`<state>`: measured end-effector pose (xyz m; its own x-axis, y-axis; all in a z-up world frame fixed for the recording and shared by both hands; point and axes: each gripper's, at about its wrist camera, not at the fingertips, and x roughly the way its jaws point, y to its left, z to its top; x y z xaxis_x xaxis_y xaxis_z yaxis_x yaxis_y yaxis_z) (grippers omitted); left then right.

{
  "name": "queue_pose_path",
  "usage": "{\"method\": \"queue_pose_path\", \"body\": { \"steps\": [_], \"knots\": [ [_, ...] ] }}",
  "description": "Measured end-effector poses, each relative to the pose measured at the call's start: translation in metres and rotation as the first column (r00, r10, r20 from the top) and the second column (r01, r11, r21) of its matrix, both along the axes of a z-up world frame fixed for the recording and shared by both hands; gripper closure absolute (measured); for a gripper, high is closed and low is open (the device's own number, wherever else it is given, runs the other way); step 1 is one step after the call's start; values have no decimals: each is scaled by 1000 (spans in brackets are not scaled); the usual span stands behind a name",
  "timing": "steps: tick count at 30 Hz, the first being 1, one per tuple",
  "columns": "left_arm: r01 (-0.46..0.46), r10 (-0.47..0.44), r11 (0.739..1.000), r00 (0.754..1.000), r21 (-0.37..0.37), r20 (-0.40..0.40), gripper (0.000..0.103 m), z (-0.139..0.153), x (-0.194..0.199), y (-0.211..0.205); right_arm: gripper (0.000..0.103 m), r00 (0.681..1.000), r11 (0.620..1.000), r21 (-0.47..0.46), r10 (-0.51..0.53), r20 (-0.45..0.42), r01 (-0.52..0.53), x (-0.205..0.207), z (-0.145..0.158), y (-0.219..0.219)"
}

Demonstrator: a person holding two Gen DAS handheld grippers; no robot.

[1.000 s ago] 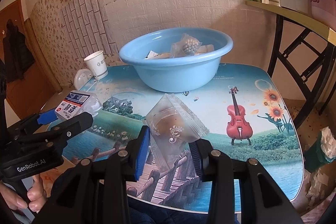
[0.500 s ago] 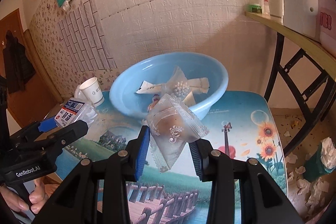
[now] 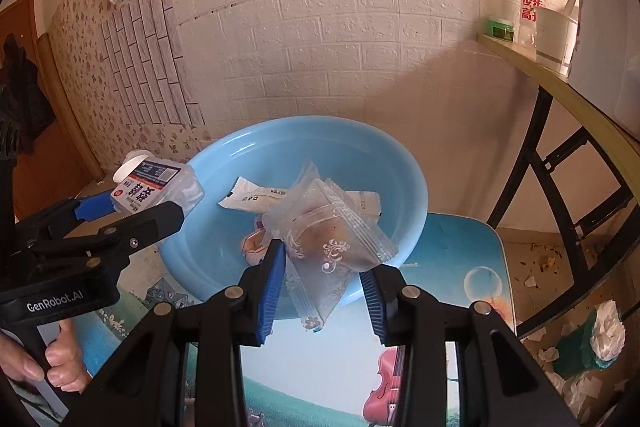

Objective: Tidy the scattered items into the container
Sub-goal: 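Carry floss box with left tool while right tool carries bead bag over basin, then open left tool dropping floss box into basin while right tool releases bead bag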

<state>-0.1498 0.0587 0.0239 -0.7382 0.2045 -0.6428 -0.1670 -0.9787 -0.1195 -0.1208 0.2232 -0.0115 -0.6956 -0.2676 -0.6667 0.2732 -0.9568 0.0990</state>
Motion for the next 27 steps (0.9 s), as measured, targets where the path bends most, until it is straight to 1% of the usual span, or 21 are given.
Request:
{"method": "queue_pose_path", "body": {
  "steps": [3, 7, 13, 16, 19, 22, 25, 27],
  "knots": [
    [18, -18, 1000, 1000, -11, 15, 24, -7, -12, 5, 64, 1000, 1000, 14, 9, 9, -9, -7, -6, -2],
    [22, -22, 1000, 999, -7, 44, 24, -17, -27, 5, 64, 1000, 1000, 4, 18, 22, -18, -14, -10, -3],
    [24, -22, 999, 997, -24, 76, 24, -30, -40, 6, 64, 1000, 1000, 3, 13, 24, -13, -20, -12, -2],
    [26, -24, 999, 997, -30, 79, 22, -31, -43, 6, 64, 1000, 1000, 3, 15, 28, -15, -22, -14, -5],
    [26, -23, 999, 997, -41, 71, 17, -31, -43, 8, 64, 999, 1000, 4, 21, 40, -21, -24, -16, -7],
    [23, -21, 999, 998, -48, 57, 17, -28, -40, 6, 64, 998, 1000, 5, 19, 59, -20, -26, -21, -10],
    [14, -12, 999, 999, -36, 53, 17, -26, -38, 0, 64, 998, 1000, 9, 16, 61, -16, -27, -23, -11],
    [9, -7, 999, 999, -43, 43, 17, -24, -35, -3, 64, 998, 1000, 12, 17, 63, -18, -28, -24, -12]
  ]
}}
